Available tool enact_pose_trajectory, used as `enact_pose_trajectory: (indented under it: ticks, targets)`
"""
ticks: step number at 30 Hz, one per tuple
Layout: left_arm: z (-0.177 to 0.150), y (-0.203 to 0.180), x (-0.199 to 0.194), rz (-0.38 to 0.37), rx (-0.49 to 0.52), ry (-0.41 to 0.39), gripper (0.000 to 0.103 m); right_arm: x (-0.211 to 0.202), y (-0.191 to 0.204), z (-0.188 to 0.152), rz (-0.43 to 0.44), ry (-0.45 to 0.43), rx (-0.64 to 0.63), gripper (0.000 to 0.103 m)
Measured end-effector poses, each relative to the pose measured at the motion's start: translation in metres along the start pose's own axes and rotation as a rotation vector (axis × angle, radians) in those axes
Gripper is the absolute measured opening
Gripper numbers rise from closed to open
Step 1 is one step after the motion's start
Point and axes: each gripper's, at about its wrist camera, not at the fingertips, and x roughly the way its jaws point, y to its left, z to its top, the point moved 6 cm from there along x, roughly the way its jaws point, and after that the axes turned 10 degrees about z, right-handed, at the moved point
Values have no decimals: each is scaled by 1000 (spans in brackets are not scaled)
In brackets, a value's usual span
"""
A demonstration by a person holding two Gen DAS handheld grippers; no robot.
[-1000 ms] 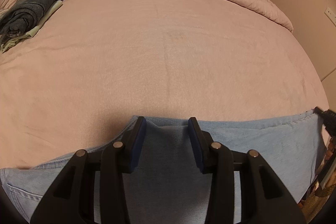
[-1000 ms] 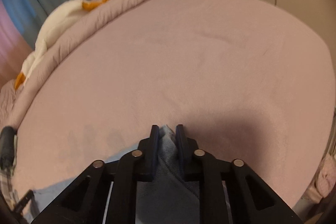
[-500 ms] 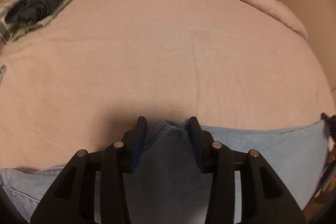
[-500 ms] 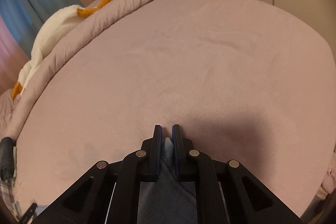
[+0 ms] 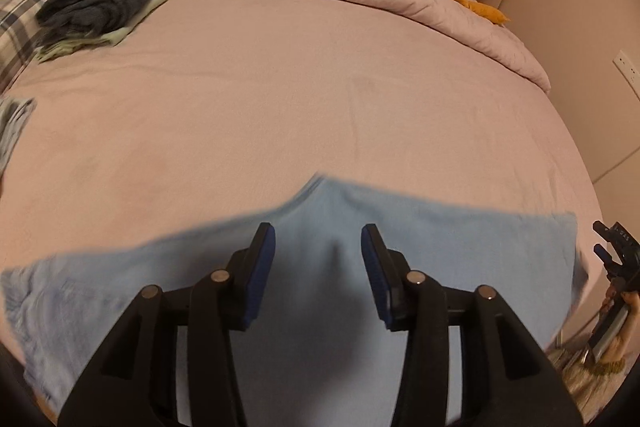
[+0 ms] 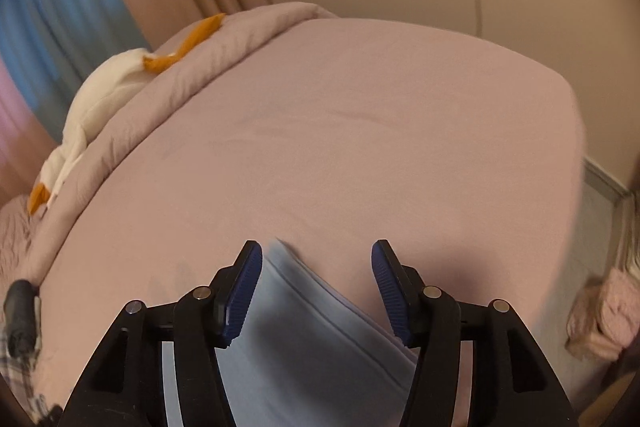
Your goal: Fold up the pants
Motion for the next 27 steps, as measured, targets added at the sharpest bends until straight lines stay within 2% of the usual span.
enact_pose_trajectory:
  ticks: [4,7,12,13,15,18,22,27]
  targets:
    - [-26,39,-27,0,-43,3,46,-13,-25,-14,7,24,51,57]
    - [-43,67,-42,43,-76,6,49,-18,-41,-32,19,41,88,54]
    - [-62,108,-56,98,-134,14,50,-2,-36,-50,63,73,78,46]
    - [-66,115,-56,87,-155,23,50,3,-35,-48,40,61,61,41]
    - [-72,128,-57,77,-190,34,50,5,-33,-43,-4,44,46,17]
    - [-81,141,-53,100,-214,53,50,-2,-25,-38,-71,5,-2,15]
    - [-87,148,-49,74,-221,54,50,-12,-13,-33,-157,-39,-71,14]
    - [-89,150,-49,63,-226,54,50,-14,-10,-35,-241,-40,-126,13]
